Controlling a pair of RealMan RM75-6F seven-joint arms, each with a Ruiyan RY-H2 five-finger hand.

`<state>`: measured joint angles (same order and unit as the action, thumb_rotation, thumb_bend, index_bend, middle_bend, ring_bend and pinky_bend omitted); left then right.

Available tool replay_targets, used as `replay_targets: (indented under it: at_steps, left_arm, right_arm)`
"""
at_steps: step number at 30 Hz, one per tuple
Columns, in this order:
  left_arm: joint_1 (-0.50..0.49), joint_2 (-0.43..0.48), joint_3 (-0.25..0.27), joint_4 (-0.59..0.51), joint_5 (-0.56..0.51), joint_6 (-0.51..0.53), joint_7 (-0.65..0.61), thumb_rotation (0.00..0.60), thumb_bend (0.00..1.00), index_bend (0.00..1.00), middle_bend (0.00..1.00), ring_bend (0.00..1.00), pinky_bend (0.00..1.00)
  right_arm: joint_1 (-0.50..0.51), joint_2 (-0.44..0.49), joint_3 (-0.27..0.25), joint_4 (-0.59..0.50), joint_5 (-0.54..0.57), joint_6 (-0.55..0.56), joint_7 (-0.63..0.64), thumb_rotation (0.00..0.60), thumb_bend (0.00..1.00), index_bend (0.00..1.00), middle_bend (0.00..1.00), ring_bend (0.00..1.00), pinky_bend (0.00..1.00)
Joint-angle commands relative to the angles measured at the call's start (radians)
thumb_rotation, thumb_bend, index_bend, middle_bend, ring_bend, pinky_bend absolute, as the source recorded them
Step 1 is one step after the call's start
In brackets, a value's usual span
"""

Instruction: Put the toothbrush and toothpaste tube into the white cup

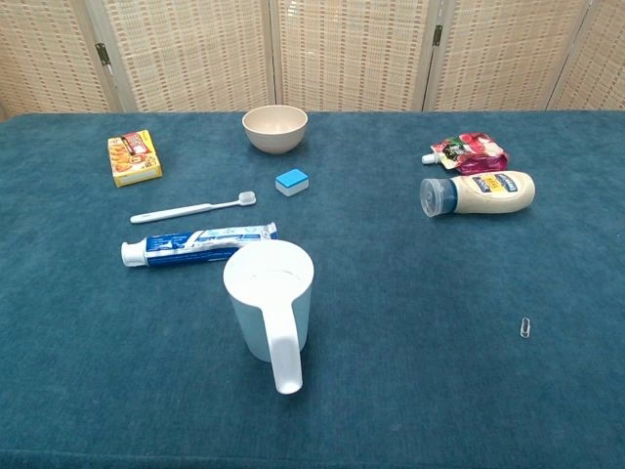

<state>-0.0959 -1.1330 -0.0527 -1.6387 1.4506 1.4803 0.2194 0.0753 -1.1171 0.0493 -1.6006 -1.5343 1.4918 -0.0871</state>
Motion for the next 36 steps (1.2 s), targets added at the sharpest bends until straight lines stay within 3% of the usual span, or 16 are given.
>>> replay_targets:
  at_steps: [1,11,18,21,23,25,29,33,36]
  left_arm:
    - [-0.002,-0.002,-0.001,0.000,0.000,-0.002,-0.001,0.600,0.26,0.09,0.16,0.14,0.22]
    - [-0.007,-0.001,-0.004,0.003,0.011,0.003,-0.014,0.600,0.26,0.09,0.16,0.14,0.22]
    - [-0.042,0.005,-0.033,0.006,0.020,-0.013,-0.038,0.600,0.26,0.10,0.16,0.15,0.22]
    - [-0.075,0.014,-0.055,0.006,0.022,-0.039,-0.048,0.600,0.26,0.16,0.19,0.21,0.22]
    - [-0.105,0.017,-0.078,0.012,0.015,-0.066,-0.069,0.600,0.26,0.19,0.26,0.29,0.24]
    - [-0.136,0.018,-0.100,0.017,0.000,-0.099,-0.105,0.600,0.26,0.22,0.39,0.42,0.31]
    - [-0.209,0.011,-0.150,0.042,-0.038,-0.175,-0.154,0.600,0.26,0.28,0.66,0.64,0.63]
    - [-0.283,-0.013,-0.184,0.090,-0.060,-0.245,-0.154,0.600,0.26,0.34,0.81,0.78,0.85]
    - [-0.343,-0.029,-0.209,0.117,-0.101,-0.316,-0.132,0.600,0.26,0.35,0.86,0.84,0.92]
  right_arm:
    - [0.001,-0.001,-0.002,0.000,-0.002,-0.002,0.001,0.600,0.17,0.00,0.14,0.10,0.10]
    - [-0.011,0.001,-0.006,-0.003,-0.009,0.017,0.008,0.600,0.17,0.00,0.14,0.10,0.10]
    - [-0.005,0.015,0.002,-0.020,-0.023,0.025,0.007,0.600,0.17,0.00,0.14,0.10,0.10]
    - [-0.003,0.018,0.002,-0.022,-0.026,0.025,0.010,0.600,0.17,0.00,0.14,0.10,0.10]
    - [0.000,0.022,0.001,-0.025,-0.029,0.019,0.003,0.600,0.17,0.00,0.14,0.10,0.10]
    - [0.002,0.026,-0.001,-0.030,-0.032,0.015,0.000,0.600,0.17,0.00,0.14,0.10,0.10]
    - [0.003,0.038,-0.001,-0.043,-0.035,0.013,-0.006,0.600,0.17,0.00,0.14,0.10,0.10]
    - [0.002,0.046,-0.002,-0.054,-0.037,0.016,-0.014,0.600,0.17,0.00,0.14,0.10,0.10]
    - [0.000,0.049,-0.004,-0.061,-0.037,0.017,-0.018,0.600,0.17,0.00,0.14,0.10,0.10]
